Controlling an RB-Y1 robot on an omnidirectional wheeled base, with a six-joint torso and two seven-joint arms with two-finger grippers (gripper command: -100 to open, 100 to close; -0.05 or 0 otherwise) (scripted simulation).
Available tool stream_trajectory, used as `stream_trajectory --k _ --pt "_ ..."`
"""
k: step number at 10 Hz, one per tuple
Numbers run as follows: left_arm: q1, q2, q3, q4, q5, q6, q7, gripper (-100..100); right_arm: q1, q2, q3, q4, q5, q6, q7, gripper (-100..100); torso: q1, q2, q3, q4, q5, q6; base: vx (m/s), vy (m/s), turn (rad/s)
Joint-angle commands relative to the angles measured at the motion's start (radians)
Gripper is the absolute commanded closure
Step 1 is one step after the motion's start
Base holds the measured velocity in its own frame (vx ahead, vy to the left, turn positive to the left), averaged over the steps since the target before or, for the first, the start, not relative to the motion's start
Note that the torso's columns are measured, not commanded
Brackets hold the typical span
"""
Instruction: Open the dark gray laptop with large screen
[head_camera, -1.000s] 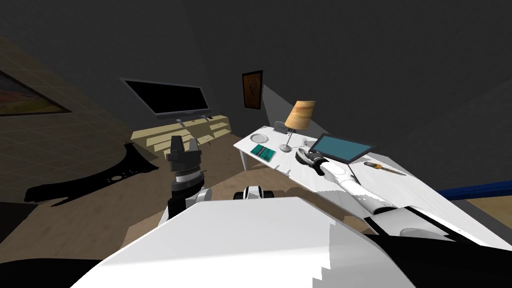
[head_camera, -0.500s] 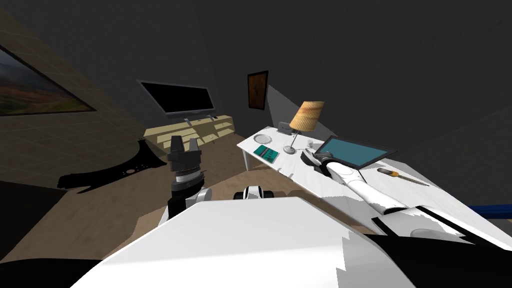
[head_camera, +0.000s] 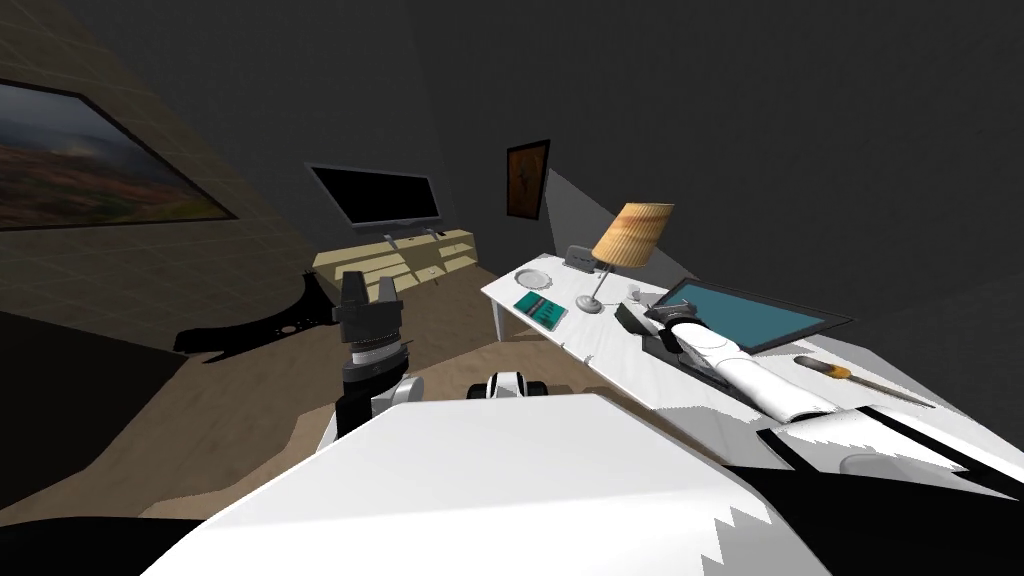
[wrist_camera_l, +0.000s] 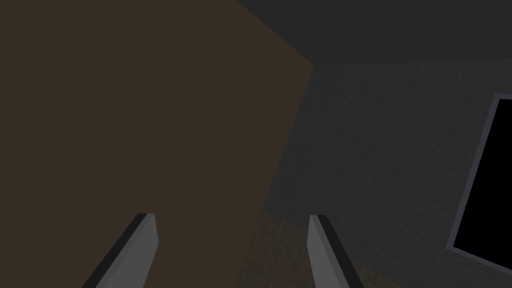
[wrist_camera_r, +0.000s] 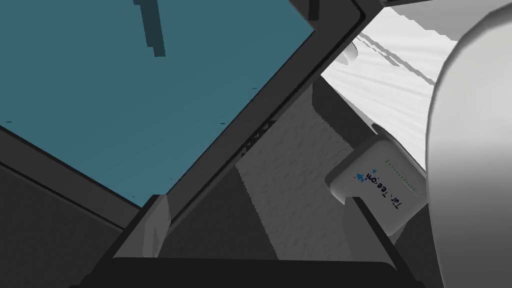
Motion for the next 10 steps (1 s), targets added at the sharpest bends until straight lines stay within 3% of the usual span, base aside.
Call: stream_trajectory --k 1,5,7,8,9,10 --pt "0.0 0.0 0.0 0.0 0.0 0.0 0.0 0 -0.005 -0.036 0.008 0.04 0.007 0.036 0.028 -100 0.0 -0.001 -0.001 0.0 0.0 0.0 0.023 0.005 0.067" --pt "0.0 0.0 0.0 0.0 0.0 0.0 0.0 0 -0.02 -0.098 0.008 0.132 0.07 0.082 0.045 -100 0.0 -0.001 -0.001 0.0 0.0 0.001 0.022 0.009 0.124" --pt "0.0 0.0 0.0 0.0 0.0 0.0 0.0 0 -0.021 -0.094 0.006 0.122 0.056 0.073 0.049 -100 0.0 0.0 0.0 0.0 0.0 0.001 0.005 0.0 0.01" --pt "0.0 0.0 0.0 0.0 0.0 0.0 0.0 0 -0.021 -0.094 0.006 0.122 0.056 0.073 0.048 100 0.0 0.0 0.0 0.0 0.0 0.001 0.0 0.0 0.0" --pt "0.0 0.0 0.0 0.0 0.0 0.0 0.0 0 -0.018 -0.065 0.014 0.11 0.086 0.123 0.046 100 0.0 0.0 0.0 0.0 0.0 0.001 -0.019 -0.022 0.013" --pt "0.0 0.0 0.0 0.0 0.0 0.0 0.0 0 -0.018 -0.065 0.014 0.11 0.086 0.137 0.046 100 -0.001 0.0 0.0 0.0 -0.001 0.001 -0.028 -0.026 0.013"
